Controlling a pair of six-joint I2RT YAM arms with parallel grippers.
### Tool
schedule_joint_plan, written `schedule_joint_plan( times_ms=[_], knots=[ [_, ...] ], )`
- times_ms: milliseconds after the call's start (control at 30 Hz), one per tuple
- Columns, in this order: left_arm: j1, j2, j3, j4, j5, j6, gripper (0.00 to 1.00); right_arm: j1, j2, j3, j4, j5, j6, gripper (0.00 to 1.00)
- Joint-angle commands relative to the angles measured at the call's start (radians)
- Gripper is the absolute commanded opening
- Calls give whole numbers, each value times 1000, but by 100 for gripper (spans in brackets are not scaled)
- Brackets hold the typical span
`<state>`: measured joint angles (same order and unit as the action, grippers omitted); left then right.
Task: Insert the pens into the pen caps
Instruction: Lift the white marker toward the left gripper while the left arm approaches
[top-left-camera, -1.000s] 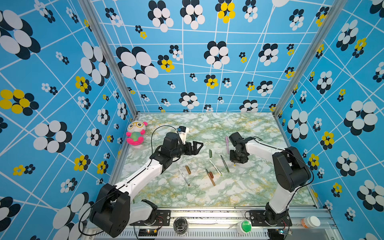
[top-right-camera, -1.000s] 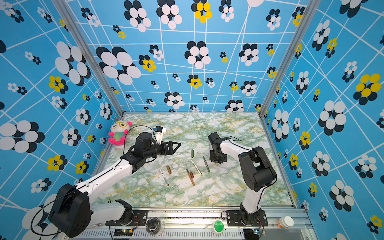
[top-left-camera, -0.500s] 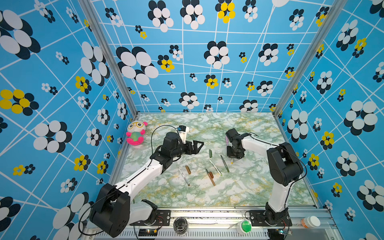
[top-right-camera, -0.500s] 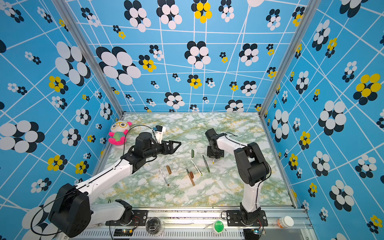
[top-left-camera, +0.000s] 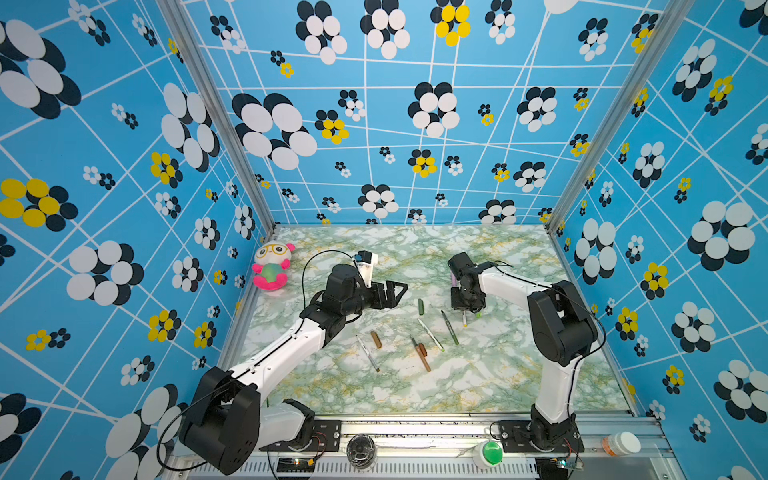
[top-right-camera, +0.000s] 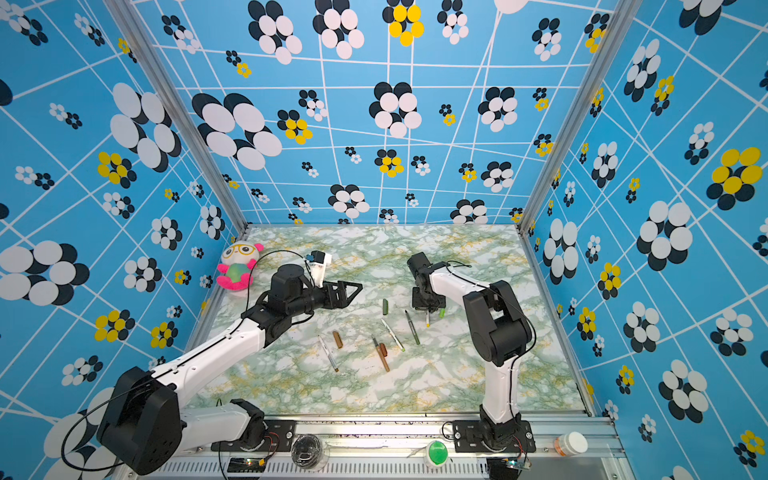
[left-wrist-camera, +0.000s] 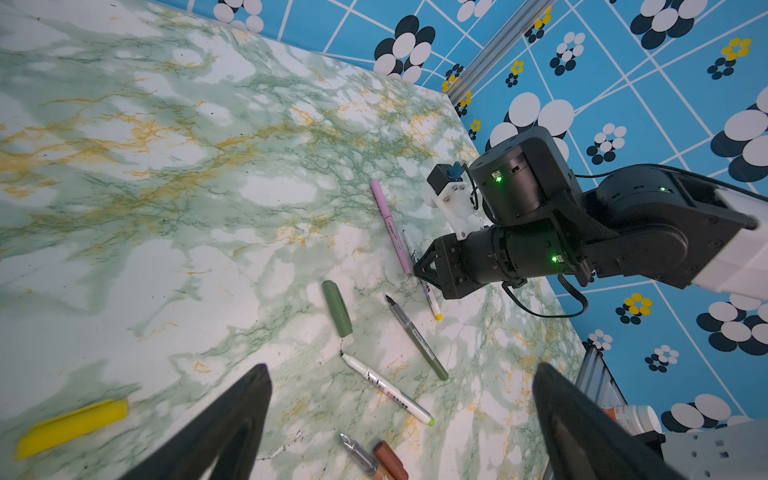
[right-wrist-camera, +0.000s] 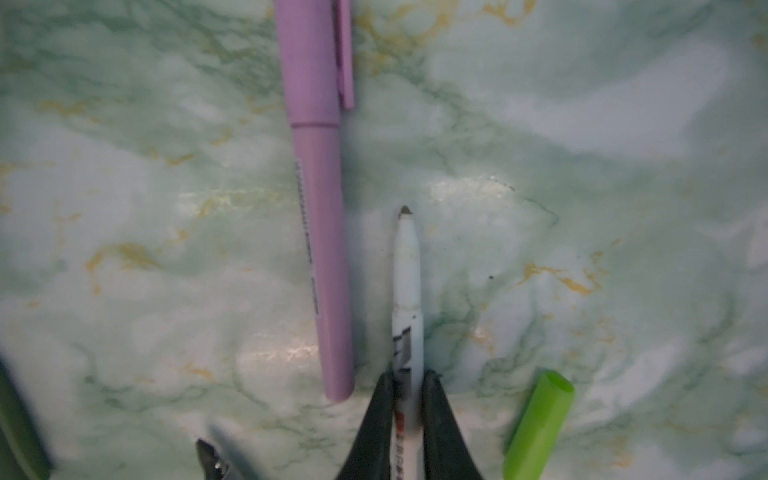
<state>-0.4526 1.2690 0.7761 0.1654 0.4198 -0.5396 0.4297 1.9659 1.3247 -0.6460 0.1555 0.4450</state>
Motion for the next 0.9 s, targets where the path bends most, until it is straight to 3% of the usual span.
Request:
schedule_joint_plan(
  times_ms=[0,200,367,567,867],
  knots=[
    [-5,-14,5,19,5,-3,99,-8,51,-10,-21,18,-6,14],
    [-7,-16,6,18,6,-4,99,-30,12,-24,3,-27,20,8],
    [-9,-22,12,16,20,4,96,-39,-127,-51,73,-98,39,5],
    [-12,-30,26,3,48,20,93,-36,-321,-73,216,-321,61,3],
    [-46,10,35,98,168,-25,84,18,-420,-61,366,-585,130,2]
  ],
)
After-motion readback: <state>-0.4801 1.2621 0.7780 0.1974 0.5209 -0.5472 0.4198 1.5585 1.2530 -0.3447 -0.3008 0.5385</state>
